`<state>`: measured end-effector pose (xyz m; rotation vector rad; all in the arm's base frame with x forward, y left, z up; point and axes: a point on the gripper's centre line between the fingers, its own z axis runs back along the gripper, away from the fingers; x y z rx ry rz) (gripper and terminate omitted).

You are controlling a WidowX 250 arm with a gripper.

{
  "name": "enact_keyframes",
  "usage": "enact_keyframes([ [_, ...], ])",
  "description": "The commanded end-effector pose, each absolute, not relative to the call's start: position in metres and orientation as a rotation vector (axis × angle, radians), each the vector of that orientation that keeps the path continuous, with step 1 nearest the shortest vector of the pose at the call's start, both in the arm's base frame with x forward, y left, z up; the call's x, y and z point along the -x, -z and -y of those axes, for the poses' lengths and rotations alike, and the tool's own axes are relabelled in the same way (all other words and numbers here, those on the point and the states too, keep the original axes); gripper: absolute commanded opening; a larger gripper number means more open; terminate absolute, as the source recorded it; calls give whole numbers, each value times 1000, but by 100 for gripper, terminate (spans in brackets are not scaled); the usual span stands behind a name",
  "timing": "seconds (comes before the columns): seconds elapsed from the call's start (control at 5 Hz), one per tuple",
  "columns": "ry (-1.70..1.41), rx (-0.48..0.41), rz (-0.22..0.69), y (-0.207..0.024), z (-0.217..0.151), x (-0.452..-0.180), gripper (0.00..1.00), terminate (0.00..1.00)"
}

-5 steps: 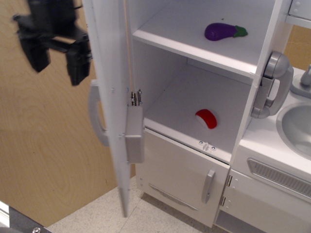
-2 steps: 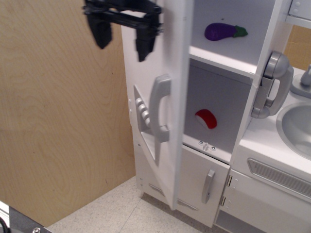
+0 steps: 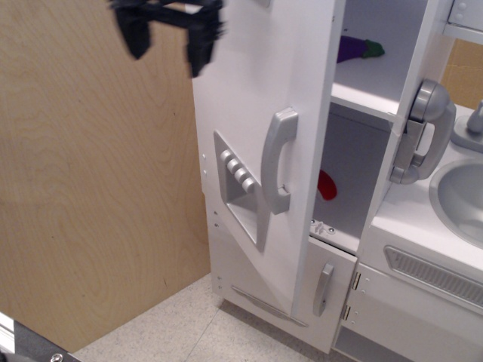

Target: Close fridge

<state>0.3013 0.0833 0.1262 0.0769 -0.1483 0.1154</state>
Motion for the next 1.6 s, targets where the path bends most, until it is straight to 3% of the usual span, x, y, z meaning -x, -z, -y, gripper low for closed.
enact_keyframes([
  [0.0,-161,-160,168,-103,-120,-333,100,0],
  [0.2,-147,-138,177,-87,-110,-354,100,0],
  [1.0,-26,-29,215,-89,-49,-387,100,0],
  [1.4,-9,9,316,-94,-40,-405,100,0],
])
